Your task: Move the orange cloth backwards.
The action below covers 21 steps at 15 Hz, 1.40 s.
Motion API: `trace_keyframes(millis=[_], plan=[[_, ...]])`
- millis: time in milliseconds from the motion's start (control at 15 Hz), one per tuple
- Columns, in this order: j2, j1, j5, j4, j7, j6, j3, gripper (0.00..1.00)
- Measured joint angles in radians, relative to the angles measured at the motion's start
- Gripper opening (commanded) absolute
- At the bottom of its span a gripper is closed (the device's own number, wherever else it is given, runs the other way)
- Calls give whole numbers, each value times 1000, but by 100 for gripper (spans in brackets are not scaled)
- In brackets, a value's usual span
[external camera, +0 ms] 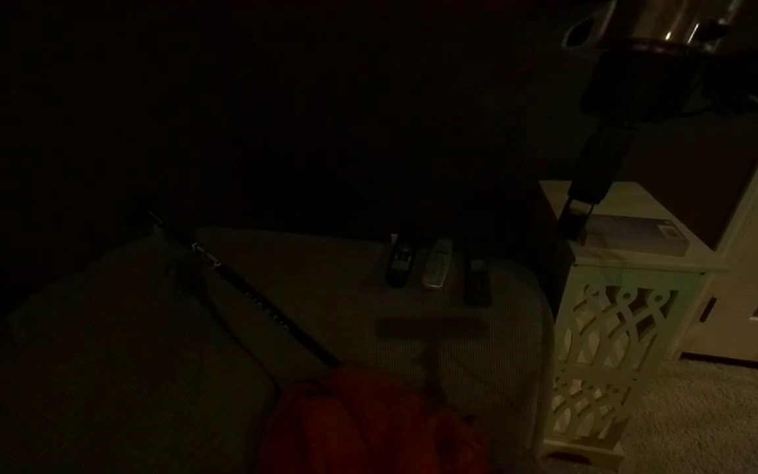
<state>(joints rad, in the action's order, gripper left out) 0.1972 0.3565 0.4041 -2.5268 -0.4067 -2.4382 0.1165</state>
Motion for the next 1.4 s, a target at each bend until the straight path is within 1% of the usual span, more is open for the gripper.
trace_keyframes(millis=[133,200,267,400,533,600,800,933,1067,1200,1333,1400], plan=[[-10,0,0,15,-4,9,3,100],[-11,-12,4,16,1,3,-10,100],[-19,-25,23,16,2,-5,-28,100],[-70,-28,105,23,-13,-36,-67,100],[-163,-26,196,53,-45,-77,-123,100],[-218,-28,224,77,-51,-97,-156,100],[-391,-37,218,169,-27,-150,-252,100],[-498,-67,219,242,-36,-143,-308,100],[-563,-124,219,300,-79,-111,-357,100],[-569,-176,219,324,-119,-70,-383,100],[-565,-196,218,330,-128,-59,-391,100],[-570,-203,229,333,-109,-63,-397,100]])
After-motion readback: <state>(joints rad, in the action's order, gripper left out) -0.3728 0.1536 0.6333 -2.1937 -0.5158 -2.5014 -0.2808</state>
